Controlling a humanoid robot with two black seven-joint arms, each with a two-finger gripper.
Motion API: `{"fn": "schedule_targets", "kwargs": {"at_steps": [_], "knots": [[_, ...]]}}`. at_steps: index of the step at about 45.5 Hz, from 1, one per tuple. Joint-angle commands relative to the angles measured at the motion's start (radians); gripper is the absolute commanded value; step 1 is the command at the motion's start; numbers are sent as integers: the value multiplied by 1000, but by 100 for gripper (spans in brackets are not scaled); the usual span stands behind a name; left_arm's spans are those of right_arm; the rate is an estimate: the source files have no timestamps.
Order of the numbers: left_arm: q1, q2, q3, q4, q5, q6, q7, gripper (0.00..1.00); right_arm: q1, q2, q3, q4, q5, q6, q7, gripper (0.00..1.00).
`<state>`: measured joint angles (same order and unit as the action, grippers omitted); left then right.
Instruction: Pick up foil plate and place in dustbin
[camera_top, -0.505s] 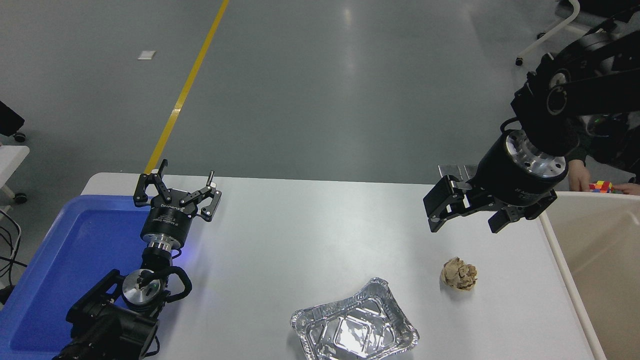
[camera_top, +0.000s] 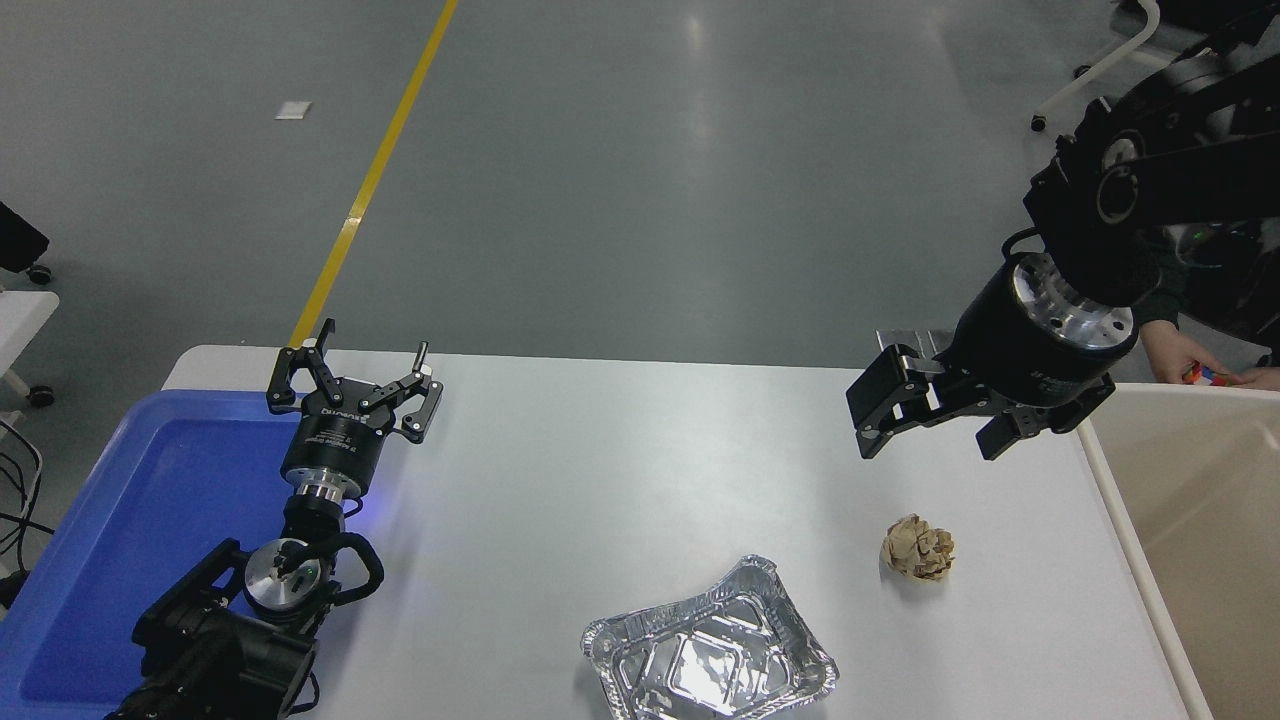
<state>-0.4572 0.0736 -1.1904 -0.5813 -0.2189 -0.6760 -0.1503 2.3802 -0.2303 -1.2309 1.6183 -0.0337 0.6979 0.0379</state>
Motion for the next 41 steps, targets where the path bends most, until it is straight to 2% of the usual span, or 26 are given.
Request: {"fn": "schedule_targets", "kwargs": {"at_steps": [1, 15, 34, 41], "knots": [[0, 0, 0, 0, 0, 0, 0, 99, -7, 5, 5, 0, 1, -6, 0, 100], [-1, 0, 0, 0, 0, 1, 1, 99, -45, -3, 10, 6, 6, -58, 0, 100], [0, 0, 0, 1, 0, 0, 1, 99, -285, -1, 54, 11, -3, -322, 2, 100], [0, 0, 0, 0, 0, 0, 1, 99, -377, 5, 96, 23, -49, -412, 2, 100]]}}
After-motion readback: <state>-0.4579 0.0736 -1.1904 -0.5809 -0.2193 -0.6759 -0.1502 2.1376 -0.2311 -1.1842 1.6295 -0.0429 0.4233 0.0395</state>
